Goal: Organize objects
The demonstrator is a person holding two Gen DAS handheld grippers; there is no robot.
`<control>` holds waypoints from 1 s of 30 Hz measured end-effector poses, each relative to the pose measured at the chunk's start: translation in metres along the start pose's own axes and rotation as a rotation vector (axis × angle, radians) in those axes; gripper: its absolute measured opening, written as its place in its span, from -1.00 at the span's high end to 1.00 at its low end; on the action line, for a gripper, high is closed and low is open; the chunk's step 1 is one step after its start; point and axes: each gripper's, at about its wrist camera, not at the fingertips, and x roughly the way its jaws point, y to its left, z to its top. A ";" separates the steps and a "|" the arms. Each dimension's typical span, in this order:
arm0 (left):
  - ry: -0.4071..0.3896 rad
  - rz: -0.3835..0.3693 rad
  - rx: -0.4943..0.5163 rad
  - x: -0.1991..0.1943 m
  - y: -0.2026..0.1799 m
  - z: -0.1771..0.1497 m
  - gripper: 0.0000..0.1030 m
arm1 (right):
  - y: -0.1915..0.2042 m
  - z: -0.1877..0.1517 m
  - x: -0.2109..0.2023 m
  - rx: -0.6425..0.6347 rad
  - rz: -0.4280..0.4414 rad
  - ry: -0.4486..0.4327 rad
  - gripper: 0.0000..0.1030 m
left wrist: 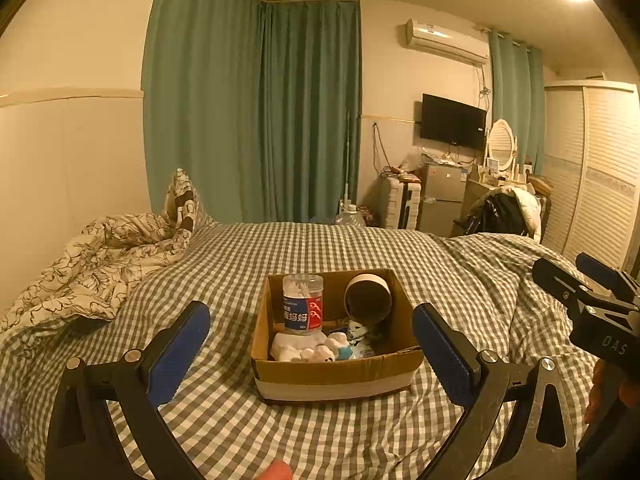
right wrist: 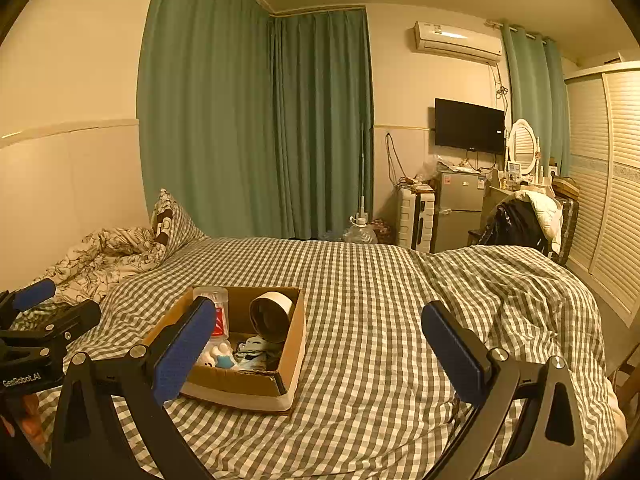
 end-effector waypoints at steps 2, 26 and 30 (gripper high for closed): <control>-0.003 0.006 -0.003 0.000 0.001 -0.001 -1.00 | 0.000 0.000 0.000 -0.001 0.001 0.003 -0.99; 0.005 -0.001 -0.007 -0.001 0.003 -0.004 -1.00 | 0.008 -0.004 0.002 -0.021 0.002 0.011 -0.99; 0.007 -0.001 -0.004 -0.001 0.002 -0.005 -1.00 | 0.009 -0.004 0.003 -0.022 0.005 0.013 -0.99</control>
